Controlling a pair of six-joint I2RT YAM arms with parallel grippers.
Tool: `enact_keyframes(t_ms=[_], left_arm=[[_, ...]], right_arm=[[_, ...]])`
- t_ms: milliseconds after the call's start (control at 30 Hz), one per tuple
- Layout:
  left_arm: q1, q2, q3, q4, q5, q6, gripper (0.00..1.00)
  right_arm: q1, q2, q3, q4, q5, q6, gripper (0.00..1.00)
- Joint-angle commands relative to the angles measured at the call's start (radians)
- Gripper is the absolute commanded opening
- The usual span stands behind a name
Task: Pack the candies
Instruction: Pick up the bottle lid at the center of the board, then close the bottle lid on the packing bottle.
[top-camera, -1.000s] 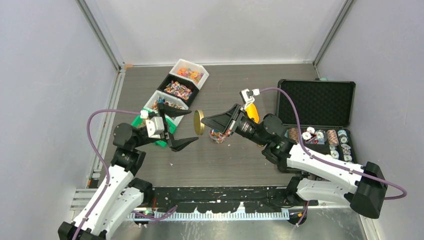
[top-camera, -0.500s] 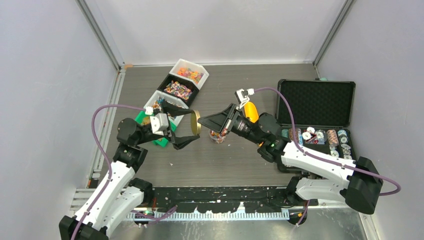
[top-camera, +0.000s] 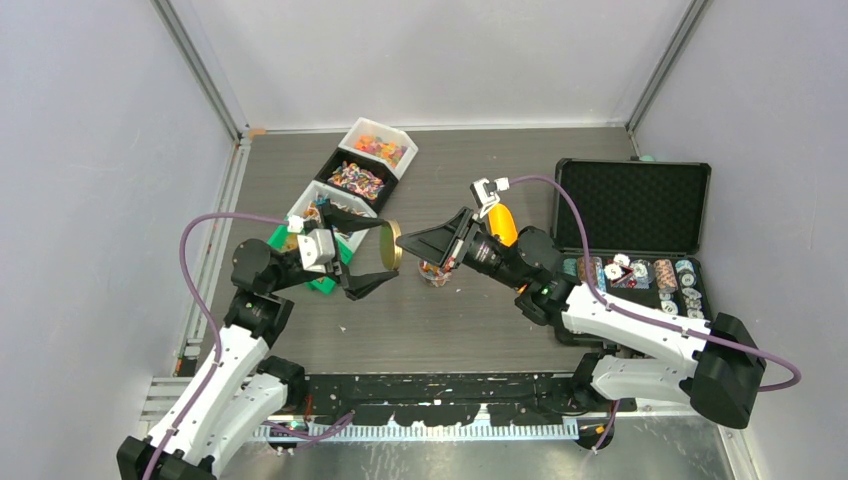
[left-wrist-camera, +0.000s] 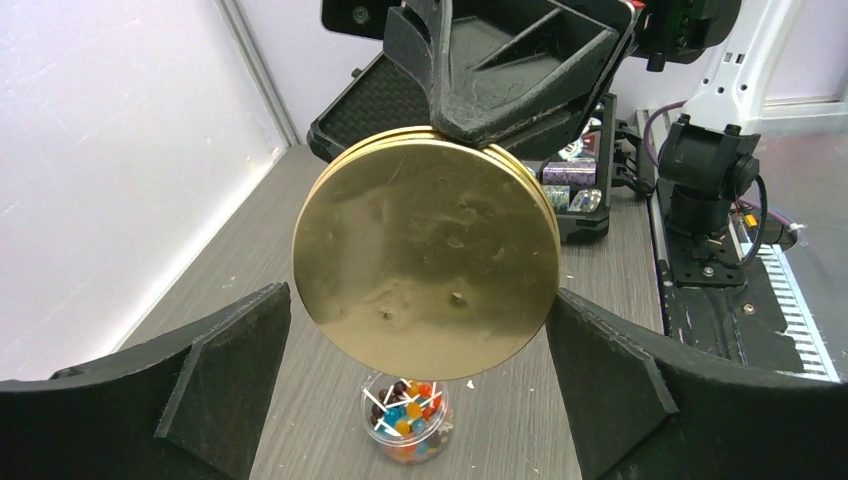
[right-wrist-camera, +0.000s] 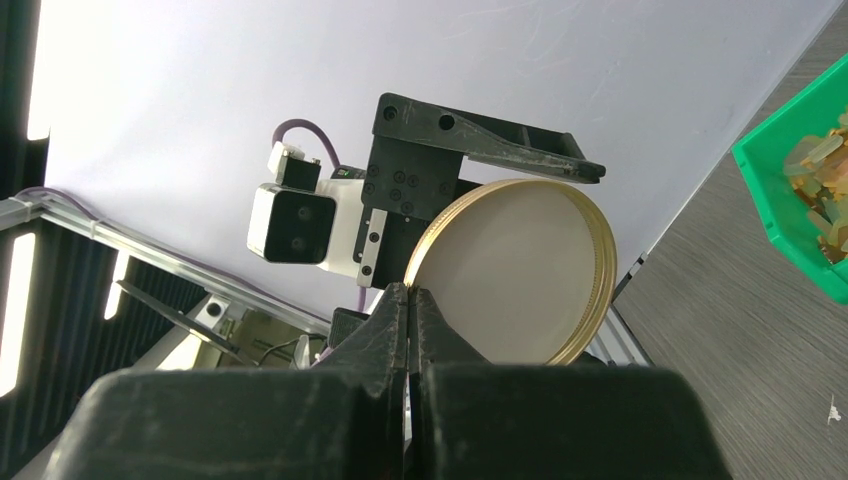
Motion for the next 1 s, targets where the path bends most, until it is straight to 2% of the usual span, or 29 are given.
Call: enact_keyframes(t_ms=[0,233,400,533,667,733,800,967], left_arm=[[0.0,-0.001,0.035,0.067,0.022,-0.013,0.99],[0.001,0.016,0.041,0.065,0.063,-0.019,0.93],[0.001,0.036,0.082,-0.024,0.043,-0.014,0.85],[0.001,0.074,0.131,-0.114,0.043,0.005,0.79],[0.0,0.104,0.162,-0.194,0.023,0.019,0.76],[-0.008,0.129,0.196,-0.312,-0.011,0.09,0.75],[-0.038,0.155,0.242,-0.446,-0.065,0.184,0.75],[-0.199,0.259,0.352,-0.679,-0.336,0.352,0.75]], right_arm=[[0.0,-0.005,-0.004,0.045,-0.019,-0.001,0.01],[-0.009,-0.01,-0.018,0.046,-0.025,0.003,0.0],[-0.016,-0.05,-0.033,-0.012,0.002,-0.019,0.1],[-0.017,-0.107,-0.033,-0.12,0.05,-0.069,0.26],[-0.017,-0.195,-0.032,-0.293,0.145,-0.159,0.53],[-0.017,-0.249,-0.035,-0.387,0.212,-0.207,0.65],[-0.018,-0.312,-0.03,-0.484,0.284,-0.266,0.69],[-0.018,-0.435,-0.003,-0.752,0.43,-0.393,0.71]])
